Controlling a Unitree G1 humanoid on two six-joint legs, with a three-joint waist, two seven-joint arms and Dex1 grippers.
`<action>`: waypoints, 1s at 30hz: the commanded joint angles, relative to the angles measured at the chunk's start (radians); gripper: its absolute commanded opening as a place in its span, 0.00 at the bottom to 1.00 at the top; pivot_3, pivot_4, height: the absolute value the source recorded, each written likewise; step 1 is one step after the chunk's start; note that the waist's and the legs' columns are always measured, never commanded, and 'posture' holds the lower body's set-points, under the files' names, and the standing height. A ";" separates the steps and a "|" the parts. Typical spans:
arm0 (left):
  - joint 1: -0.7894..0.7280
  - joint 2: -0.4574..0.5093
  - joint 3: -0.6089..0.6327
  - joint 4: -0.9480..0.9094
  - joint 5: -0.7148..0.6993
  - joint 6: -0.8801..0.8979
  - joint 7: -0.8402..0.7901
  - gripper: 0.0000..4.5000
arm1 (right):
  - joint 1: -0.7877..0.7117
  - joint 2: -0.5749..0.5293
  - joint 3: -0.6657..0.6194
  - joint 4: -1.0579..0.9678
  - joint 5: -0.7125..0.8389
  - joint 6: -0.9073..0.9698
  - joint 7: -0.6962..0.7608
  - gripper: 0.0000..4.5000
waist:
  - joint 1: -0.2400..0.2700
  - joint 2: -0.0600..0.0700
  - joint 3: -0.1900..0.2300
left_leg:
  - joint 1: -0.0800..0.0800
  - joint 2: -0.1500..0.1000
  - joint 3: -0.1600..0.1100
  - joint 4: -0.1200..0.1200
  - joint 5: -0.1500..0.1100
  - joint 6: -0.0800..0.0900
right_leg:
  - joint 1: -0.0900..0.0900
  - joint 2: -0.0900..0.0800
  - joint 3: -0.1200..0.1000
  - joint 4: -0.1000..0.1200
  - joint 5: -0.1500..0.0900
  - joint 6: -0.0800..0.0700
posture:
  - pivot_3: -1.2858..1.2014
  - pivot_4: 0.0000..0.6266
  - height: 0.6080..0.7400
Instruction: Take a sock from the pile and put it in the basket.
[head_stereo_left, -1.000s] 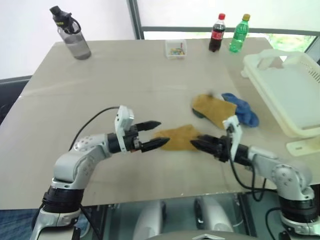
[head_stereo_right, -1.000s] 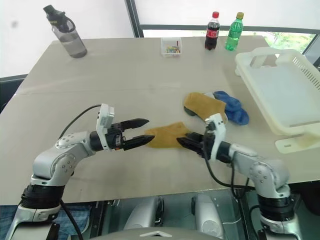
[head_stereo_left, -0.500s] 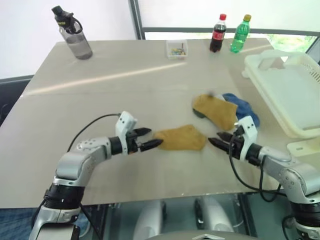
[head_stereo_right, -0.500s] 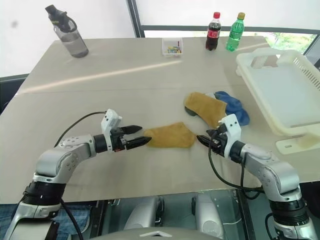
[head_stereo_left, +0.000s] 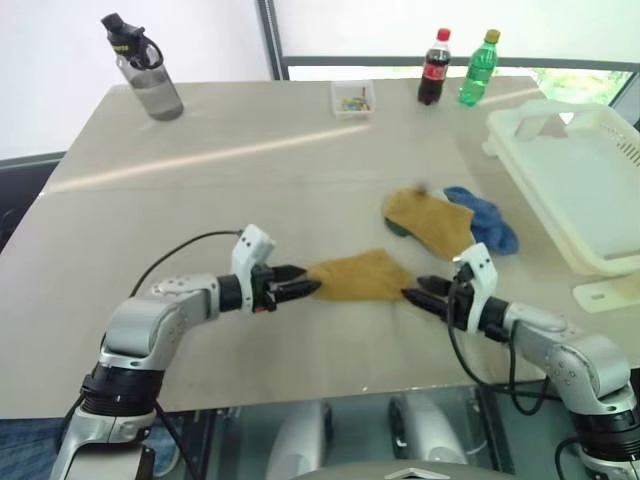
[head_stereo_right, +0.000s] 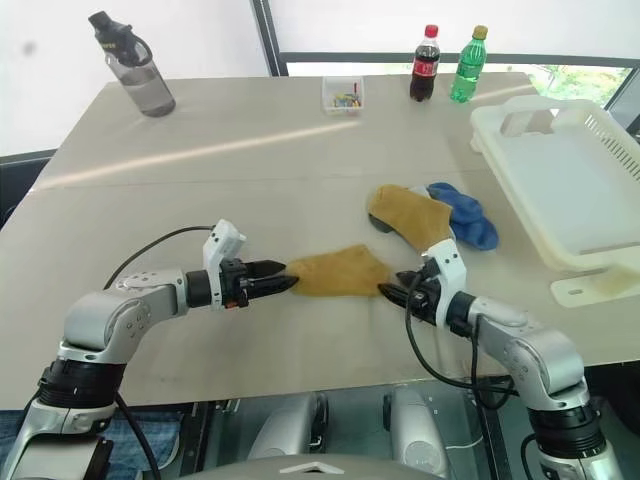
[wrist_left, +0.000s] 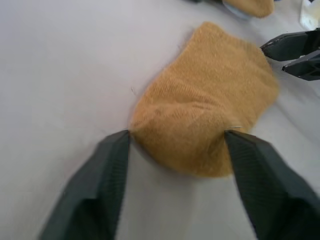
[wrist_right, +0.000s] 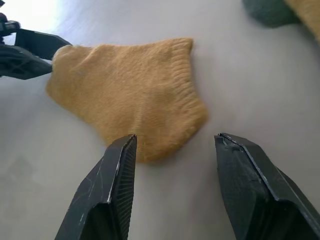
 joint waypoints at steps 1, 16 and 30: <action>0.032 0.013 -0.046 -0.009 0.001 0.035 -0.024 0.32 | -0.020 0.019 0.020 -0.034 -0.008 -0.010 -0.007 0.57 | 0.000 0.000 0.000 | 0.000 0.000 0.000 0.000 0.000 0.000 | 0.000 0.000 0.000 0.000 0.000 0.000 | 0.52 0.24 1.00; 0.045 0.016 -0.037 -0.003 0.018 -0.001 -0.044 0.00 | -0.034 0.058 0.027 -0.022 -0.010 0.027 -0.019 0.02 | 0.001 0.000 0.000 | 0.000 0.000 0.000 0.000 0.000 0.000 | 0.000 0.000 0.000 0.000 0.000 0.000 | 0.52 0.24 1.00; 0.159 0.127 0.039 -0.127 -0.053 0.019 -0.107 0.00 | 0.035 0.082 0.051 -0.129 0.053 0.097 -0.054 0.02 | -0.002 0.000 0.000 | 0.000 0.002 0.000 0.000 0.000 0.000 | 0.000 0.000 0.000 0.000 0.000 0.000 | 0.52 0.24 1.00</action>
